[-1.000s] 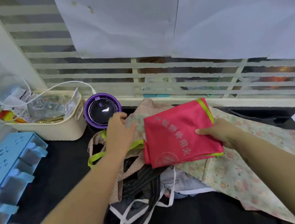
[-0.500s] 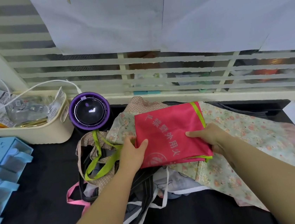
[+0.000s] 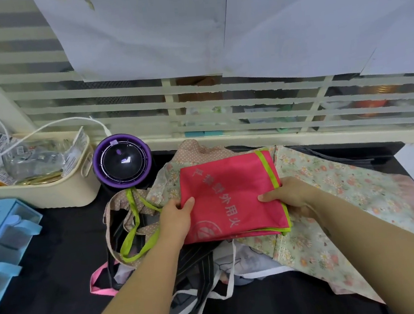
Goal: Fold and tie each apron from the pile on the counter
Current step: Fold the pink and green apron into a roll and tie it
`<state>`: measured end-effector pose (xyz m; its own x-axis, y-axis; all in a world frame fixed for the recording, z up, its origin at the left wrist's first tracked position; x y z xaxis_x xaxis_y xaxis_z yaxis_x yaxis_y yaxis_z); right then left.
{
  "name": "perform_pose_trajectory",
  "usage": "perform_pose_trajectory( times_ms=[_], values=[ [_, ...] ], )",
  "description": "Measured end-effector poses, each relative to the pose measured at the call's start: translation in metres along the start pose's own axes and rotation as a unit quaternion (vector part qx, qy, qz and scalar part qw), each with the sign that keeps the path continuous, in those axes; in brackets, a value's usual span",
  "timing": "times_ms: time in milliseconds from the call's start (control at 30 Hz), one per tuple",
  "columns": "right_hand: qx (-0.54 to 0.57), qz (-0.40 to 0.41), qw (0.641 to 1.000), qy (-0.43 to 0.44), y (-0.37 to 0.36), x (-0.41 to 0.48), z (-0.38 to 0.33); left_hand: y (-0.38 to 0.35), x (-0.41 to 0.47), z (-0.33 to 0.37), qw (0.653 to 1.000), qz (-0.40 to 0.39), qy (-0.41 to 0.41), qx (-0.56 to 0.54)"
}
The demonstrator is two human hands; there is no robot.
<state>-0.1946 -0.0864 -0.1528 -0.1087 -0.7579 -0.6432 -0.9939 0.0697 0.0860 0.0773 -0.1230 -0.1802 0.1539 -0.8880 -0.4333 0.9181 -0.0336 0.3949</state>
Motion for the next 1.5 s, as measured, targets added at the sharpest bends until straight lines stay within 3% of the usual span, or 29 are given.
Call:
perform_pose_trajectory(
  times_ms=[133,200,267,333,433,667,733,833,867,933,1033,1233,1367,1500],
  values=[
    [-0.036,-0.030,0.997,0.058,0.001,-0.013,-0.029,0.013,-0.007,0.020,0.999,0.021,-0.039,-0.022],
    [-0.091,-0.005,0.986,0.138,0.006,-0.032,-0.062,0.035,-0.019,0.053,0.990,0.069,-0.125,0.023],
    [-0.164,0.017,0.957,0.237,0.005,-0.058,-0.102,0.055,-0.040,0.098,0.955,0.113,-0.250,0.115],
    [-0.240,0.021,0.910,0.336,-0.004,-0.087,-0.138,0.060,-0.068,0.145,0.896,0.109,-0.381,0.202],
    [-0.308,0.019,0.829,0.467,-0.020,-0.124,-0.169,0.055,-0.113,0.198,0.769,0.104,-0.551,0.306],
    [-0.383,0.058,0.589,0.709,-0.033,-0.176,-0.164,0.022,-0.159,0.210,0.559,0.061,-0.724,0.400],
    [-0.431,0.092,0.531,0.724,-0.028,-0.169,-0.143,0.005,-0.164,0.185,0.535,0.042,-0.743,0.399],
    [-0.578,0.103,0.490,0.645,-0.020,-0.118,-0.087,-0.037,-0.148,0.130,0.552,0.003,-0.714,0.431],
    [-0.639,0.101,0.493,0.581,-0.016,-0.096,-0.064,-0.051,-0.143,0.114,0.561,-0.015,-0.702,0.439],
    [-0.709,0.072,0.538,0.450,0.000,-0.065,-0.019,-0.077,-0.136,0.090,0.586,-0.057,-0.677,0.442],
    [-0.706,0.067,0.591,0.384,0.006,-0.076,0.004,-0.095,-0.133,0.083,0.630,-0.075,-0.637,0.437],
    [-0.629,0.107,0.653,0.407,-0.036,-0.098,0.015,-0.109,-0.130,0.092,0.675,-0.076,-0.598,0.425],
    [-0.606,0.159,0.662,0.411,-0.019,-0.080,0.008,-0.114,-0.134,0.087,0.671,-0.089,-0.596,0.432],
    [-0.613,0.147,0.653,0.420,-0.002,-0.078,0.004,-0.104,-0.122,0.076,0.669,-0.082,-0.593,0.441]
  ],
)
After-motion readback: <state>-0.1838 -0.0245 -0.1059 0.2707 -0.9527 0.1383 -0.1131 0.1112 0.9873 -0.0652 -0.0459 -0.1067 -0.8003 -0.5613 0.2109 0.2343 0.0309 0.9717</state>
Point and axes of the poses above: each hand's wrist, its own x-axis towards the middle knuckle, its own y-axis out of the back of the hand, z = x × y, the point moved 10 cm from there along x, towards the middle knuckle, and after that the axes turned 4 degrees about x, right-handed, at the moved point
